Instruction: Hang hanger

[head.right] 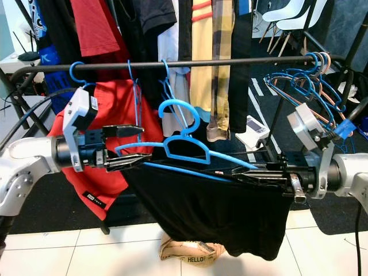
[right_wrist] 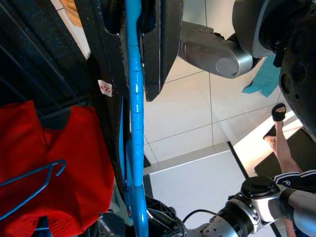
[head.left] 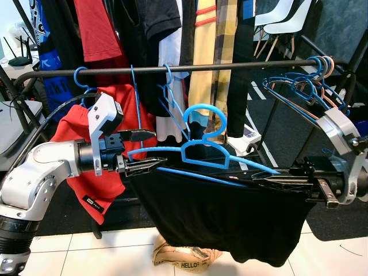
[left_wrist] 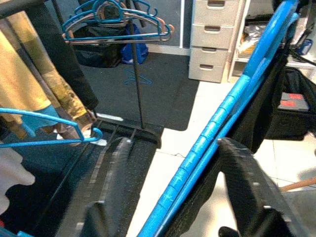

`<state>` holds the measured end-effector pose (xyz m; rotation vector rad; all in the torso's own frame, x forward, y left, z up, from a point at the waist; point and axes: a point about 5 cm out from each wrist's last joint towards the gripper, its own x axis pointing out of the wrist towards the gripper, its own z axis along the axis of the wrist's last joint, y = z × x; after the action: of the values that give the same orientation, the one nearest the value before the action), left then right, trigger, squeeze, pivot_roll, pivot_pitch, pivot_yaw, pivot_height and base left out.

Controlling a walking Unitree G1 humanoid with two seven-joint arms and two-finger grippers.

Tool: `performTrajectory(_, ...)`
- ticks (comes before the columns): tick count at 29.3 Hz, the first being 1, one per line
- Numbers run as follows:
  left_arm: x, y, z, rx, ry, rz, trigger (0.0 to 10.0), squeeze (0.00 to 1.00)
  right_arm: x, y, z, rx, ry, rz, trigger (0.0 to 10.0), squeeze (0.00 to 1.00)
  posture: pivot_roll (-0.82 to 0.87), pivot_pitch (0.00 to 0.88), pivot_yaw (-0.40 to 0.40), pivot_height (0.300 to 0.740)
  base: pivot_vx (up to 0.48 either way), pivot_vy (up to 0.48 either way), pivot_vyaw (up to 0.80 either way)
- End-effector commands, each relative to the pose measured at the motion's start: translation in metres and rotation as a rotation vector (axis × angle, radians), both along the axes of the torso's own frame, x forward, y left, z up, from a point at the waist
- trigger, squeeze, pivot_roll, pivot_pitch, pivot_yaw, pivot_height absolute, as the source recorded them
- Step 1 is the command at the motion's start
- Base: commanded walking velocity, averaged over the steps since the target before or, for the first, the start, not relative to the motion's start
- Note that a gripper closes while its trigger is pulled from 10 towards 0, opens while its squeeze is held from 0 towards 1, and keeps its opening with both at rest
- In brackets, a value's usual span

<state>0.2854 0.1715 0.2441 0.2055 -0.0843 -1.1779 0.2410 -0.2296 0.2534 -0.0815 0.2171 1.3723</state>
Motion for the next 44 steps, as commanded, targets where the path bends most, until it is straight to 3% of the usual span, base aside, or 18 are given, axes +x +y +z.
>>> performTrajectory(1, -0.003, 0.004, -0.003, 0.024, 0.028, -0.016, 0.0, 0.00, -0.003, 0.004, 0.006, -0.005, -0.037, 0.036, 10.0, 0.00, -0.06, 0.027, 0.073, 0.740, 0.000, 0.000, 0.00)
performTrajectory(13, -0.012, 0.000, -0.008, 0.035, 0.073, -0.124, 0.0, 0.00, 0.000, 0.006, 0.002, -0.060, -0.080, 0.033, 10.0, 0.00, -0.06, 0.031, 0.073, 0.740, 0.000, 0.000, 0.00)
performTrajectory(14, -0.012, -0.001, -0.008, 0.034, 0.073, -0.126, 0.0, 0.00, 0.002, 0.007, 0.002, -0.070, -0.095, 0.026, 10.0, 0.44, -0.06, 0.031, 0.073, 0.740, 0.000, 0.000, 0.00)
performTrajectory(15, -0.012, -0.001, -0.008, 0.034, 0.072, -0.127, 0.0, 0.00, 0.003, 0.008, 0.002, -0.067, -0.096, 0.019, 10.0, 0.44, -0.06, 0.029, 0.075, 0.740, 0.000, 0.000, 0.00)
performTrajectory(16, -0.012, -0.001, -0.007, 0.034, 0.067, -0.129, 0.0, 0.00, 0.004, 0.009, 0.003, -0.053, -0.092, 0.020, 10.0, 1.00, -0.06, 0.029, 0.074, 0.740, 0.000, 0.000, 0.00)
performTrajectory(27, -0.010, -0.005, -0.006, 0.035, 0.051, -0.146, 0.0, 0.00, 0.004, 0.013, 0.026, 0.007, -0.131, 0.105, 10.0, 1.00, -0.06, 0.022, 0.072, 0.740, 0.000, 0.000, 0.00)
performTrajectory(32, -0.010, -0.019, -0.007, 0.055, 0.026, -0.193, 0.0, 0.00, 0.011, 0.023, 0.042, 0.013, -0.172, 0.181, 10.0, 1.00, -0.07, 0.018, 0.071, 0.740, 0.000, 0.000, 0.00)
performTrajectory(33, -0.010, -0.022, -0.007, 0.060, 0.021, -0.204, 0.0, 0.00, 0.014, 0.024, 0.043, -0.002, -0.183, 0.178, 10.0, 0.95, -0.06, 0.015, 0.069, 0.740, 0.000, 0.000, 0.00)
performTrajectory(34, -0.010, -0.023, -0.007, 0.063, 0.019, -0.210, 0.0, 0.00, 0.017, 0.025, 0.044, -0.013, -0.190, 0.175, 10.0, 0.00, -0.06, 0.015, 0.069, 0.740, 0.000, 0.000, 0.00)
performTrajectory(40, -0.007, -0.024, -0.003, 0.067, -0.009, -0.207, 0.0, 0.00, 0.036, 0.020, 0.046, -0.074, -0.243, 0.099, 10.0, 0.00, -0.06, 0.009, 0.060, 0.740, 0.000, 0.000, 0.00)
performTrajectory(44, -0.006, -0.023, -0.001, 0.065, -0.019, -0.198, 0.0, 0.00, 0.037, 0.017, 0.039, -0.122, -0.213, 0.093, 10.0, 0.00, -0.06, 0.009, 0.060, 0.740, 0.000, 0.000, 0.00)
